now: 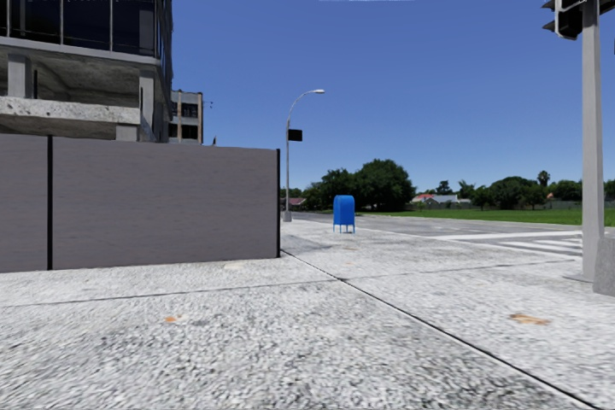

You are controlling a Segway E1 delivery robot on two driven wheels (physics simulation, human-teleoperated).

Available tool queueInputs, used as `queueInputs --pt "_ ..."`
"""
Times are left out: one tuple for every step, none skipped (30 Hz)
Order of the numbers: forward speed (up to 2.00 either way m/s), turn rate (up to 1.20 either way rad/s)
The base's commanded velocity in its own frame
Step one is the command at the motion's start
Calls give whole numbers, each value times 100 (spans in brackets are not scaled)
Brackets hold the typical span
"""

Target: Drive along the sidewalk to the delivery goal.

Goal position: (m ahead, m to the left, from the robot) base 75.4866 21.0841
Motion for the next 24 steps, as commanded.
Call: queueInputs --pt "200 -46" --pt "200 -46" --pt "200 -46" --pt "200 -46" --pt "200 -46" --pt "200 -46" --pt "200 -46" --pt "200 -46" --pt "200 -45" --pt "200 -45" --pt "200 -45" --pt "200 -43" --pt "200 -42" --pt "200 0" --pt "200 0" --pt "200 0" --pt "200 0" --pt "200 0" --pt "200 0" --pt "200 0" --pt "200 0" --pt "200 0" --pt "200 0" --pt "200 0"
